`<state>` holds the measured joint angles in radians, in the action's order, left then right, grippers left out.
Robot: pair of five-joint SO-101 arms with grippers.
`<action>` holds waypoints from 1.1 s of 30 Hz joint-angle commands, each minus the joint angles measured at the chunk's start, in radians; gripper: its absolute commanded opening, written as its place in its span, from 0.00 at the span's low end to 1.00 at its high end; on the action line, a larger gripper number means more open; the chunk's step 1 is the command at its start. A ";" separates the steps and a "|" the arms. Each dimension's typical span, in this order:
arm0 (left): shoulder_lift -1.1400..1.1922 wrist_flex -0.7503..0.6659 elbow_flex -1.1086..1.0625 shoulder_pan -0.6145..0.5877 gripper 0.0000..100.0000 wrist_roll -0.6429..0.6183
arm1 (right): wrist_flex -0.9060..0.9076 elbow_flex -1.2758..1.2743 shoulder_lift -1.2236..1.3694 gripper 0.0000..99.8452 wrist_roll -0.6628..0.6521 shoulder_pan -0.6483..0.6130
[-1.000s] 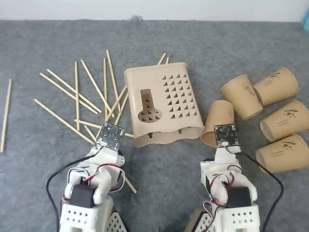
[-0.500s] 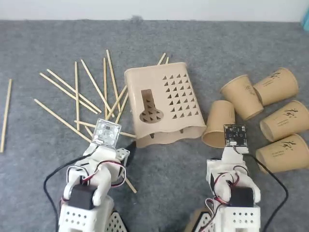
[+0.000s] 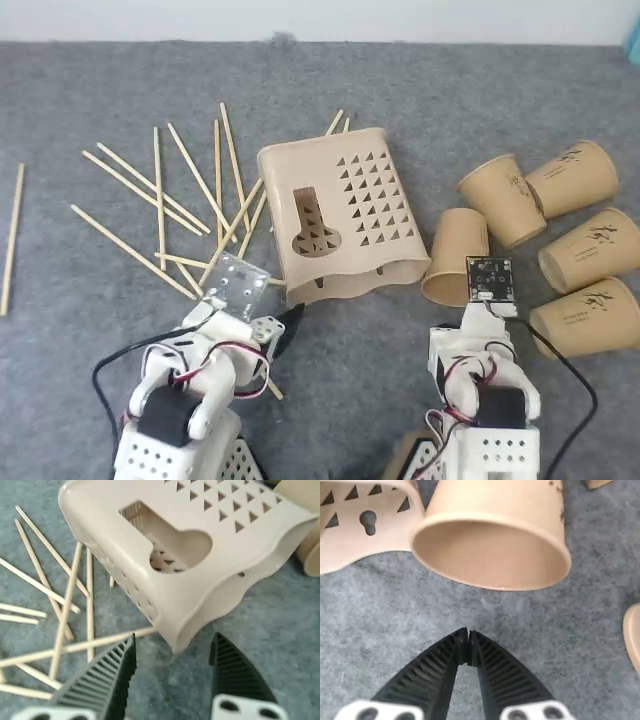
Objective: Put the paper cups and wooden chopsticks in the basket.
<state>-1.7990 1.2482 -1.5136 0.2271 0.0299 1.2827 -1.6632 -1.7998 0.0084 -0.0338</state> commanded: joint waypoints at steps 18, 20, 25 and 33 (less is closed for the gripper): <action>0.683 -0.565 0.073 -0.087 0.20 -0.092 | -0.018 0.003 -0.015 0.01 -0.009 0.061; 0.766 -0.674 0.073 -0.087 0.14 -0.092 | -0.018 0.003 -0.015 0.01 -0.009 0.061; 0.939 -0.862 0.081 -0.087 0.01 -0.091 | -0.018 0.003 -0.015 0.01 -0.009 0.061; 0.936 -0.623 0.286 -0.097 0.01 -0.239 | -0.018 0.002 -0.015 0.01 -0.009 0.061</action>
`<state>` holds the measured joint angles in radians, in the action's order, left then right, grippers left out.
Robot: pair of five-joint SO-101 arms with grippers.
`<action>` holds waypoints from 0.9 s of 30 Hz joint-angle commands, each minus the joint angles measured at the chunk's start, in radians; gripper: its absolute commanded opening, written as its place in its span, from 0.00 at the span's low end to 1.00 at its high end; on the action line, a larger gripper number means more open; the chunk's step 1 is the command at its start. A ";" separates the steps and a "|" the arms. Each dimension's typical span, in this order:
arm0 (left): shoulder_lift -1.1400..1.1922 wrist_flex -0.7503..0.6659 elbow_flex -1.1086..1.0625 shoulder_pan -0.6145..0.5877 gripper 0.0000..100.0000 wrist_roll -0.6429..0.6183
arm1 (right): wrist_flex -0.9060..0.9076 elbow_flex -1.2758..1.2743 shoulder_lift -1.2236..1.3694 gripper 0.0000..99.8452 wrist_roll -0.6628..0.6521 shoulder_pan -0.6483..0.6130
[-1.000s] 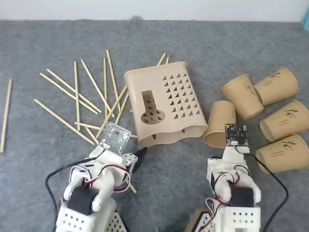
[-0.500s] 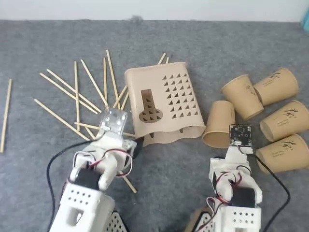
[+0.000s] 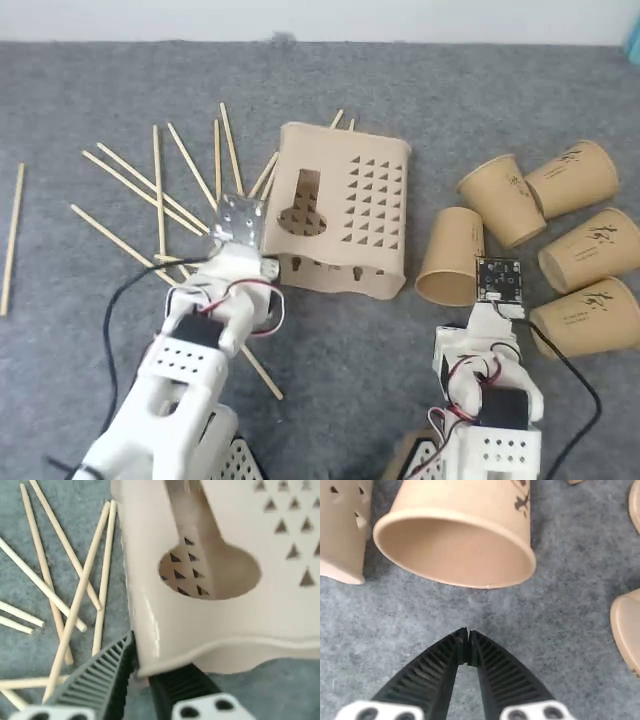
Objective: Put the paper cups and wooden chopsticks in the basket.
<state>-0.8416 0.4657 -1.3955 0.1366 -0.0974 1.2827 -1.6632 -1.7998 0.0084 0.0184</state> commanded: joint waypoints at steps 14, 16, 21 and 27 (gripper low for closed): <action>0.322 0.825 1.138 0.052 0.01 -0.206 | -0.018 0.003 -0.015 0.01 -0.009 0.062; 0.427 0.873 1.245 0.060 0.01 -0.206 | -0.018 0.002 -0.015 0.01 -0.009 0.061; 0.514 0.905 1.463 0.107 0.01 -0.204 | -0.019 0.000 -0.015 0.01 -0.009 0.061; 0.551 0.953 1.635 0.262 0.01 -0.206 | -0.019 0.000 -0.015 0.01 -0.009 0.061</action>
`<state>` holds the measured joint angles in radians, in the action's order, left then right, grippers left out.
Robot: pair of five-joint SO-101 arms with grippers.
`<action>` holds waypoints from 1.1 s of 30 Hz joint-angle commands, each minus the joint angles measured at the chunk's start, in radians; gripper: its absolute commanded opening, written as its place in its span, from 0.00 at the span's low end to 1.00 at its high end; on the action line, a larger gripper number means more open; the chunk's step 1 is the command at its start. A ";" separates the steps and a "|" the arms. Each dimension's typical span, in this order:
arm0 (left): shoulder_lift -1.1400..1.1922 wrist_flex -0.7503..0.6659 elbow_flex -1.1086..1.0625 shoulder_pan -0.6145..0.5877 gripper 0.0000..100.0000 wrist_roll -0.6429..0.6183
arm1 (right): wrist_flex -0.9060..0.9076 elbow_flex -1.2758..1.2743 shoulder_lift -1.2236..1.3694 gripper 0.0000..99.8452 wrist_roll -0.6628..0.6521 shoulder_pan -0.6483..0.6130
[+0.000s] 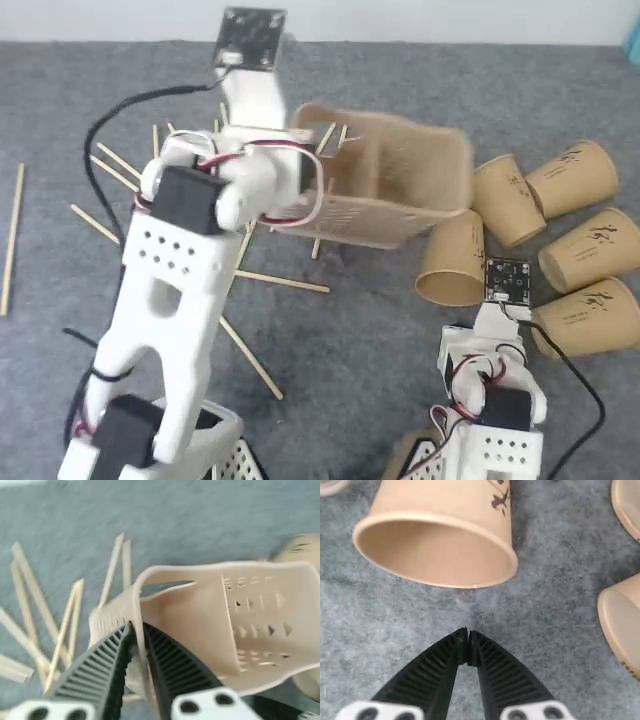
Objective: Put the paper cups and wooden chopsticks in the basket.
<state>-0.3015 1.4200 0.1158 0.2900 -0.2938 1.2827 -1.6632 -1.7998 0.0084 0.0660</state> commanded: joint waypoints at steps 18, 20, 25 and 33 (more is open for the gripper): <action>0.341 -0.227 0.220 0.112 0.01 -0.132 | -0.018 0.000 -0.015 0.01 -0.009 0.012; 0.358 -0.252 0.219 0.104 0.01 -0.176 | -0.018 0.000 -0.015 0.01 -0.009 0.012; 0.450 -0.338 0.219 0.051 0.01 -0.241 | -0.016 0.000 -0.015 0.01 -0.009 0.012; 0.651 -0.471 0.220 -0.009 0.01 -0.239 | -0.018 0.000 -0.015 0.01 -0.009 0.012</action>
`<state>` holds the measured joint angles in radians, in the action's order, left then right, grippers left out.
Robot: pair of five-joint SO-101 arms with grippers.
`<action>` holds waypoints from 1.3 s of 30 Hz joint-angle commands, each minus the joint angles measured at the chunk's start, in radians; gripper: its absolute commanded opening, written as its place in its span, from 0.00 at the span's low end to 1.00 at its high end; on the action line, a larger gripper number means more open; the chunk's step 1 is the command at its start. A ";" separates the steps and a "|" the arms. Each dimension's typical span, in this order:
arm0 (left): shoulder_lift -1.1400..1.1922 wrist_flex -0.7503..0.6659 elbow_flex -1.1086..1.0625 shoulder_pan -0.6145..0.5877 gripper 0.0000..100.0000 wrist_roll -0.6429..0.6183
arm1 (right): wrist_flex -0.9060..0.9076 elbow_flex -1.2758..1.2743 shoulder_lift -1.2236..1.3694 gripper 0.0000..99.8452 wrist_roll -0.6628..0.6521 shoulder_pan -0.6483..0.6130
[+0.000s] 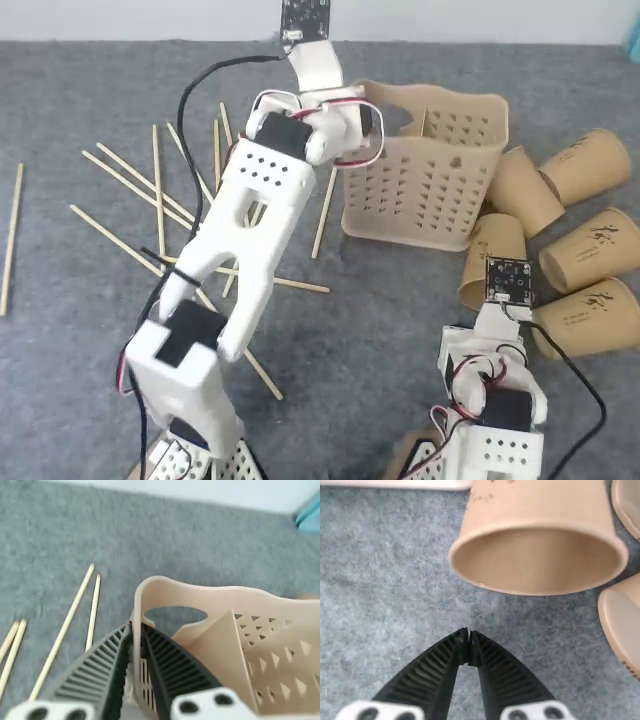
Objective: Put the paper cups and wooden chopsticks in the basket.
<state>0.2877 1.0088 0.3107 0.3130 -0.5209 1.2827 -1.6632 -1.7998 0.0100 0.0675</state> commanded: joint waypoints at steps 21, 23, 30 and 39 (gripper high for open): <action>-0.114 0.304 0.059 -0.127 0.01 0.423 | -0.019 0.002 -0.015 0.01 -0.011 0.012; -0.126 0.304 0.056 -0.127 0.01 0.423 | -0.019 0.002 -0.015 0.01 -0.011 0.013; -0.135 0.304 0.058 -0.170 0.01 0.419 | -0.019 0.002 -0.015 0.01 -0.011 0.013; -0.137 0.331 0.099 -0.281 0.01 0.419 | -0.019 0.002 -0.015 0.01 -0.011 0.012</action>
<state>0.2355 1.3065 0.3506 0.0813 -0.1082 1.2827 -1.6632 -1.7998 0.0100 0.0675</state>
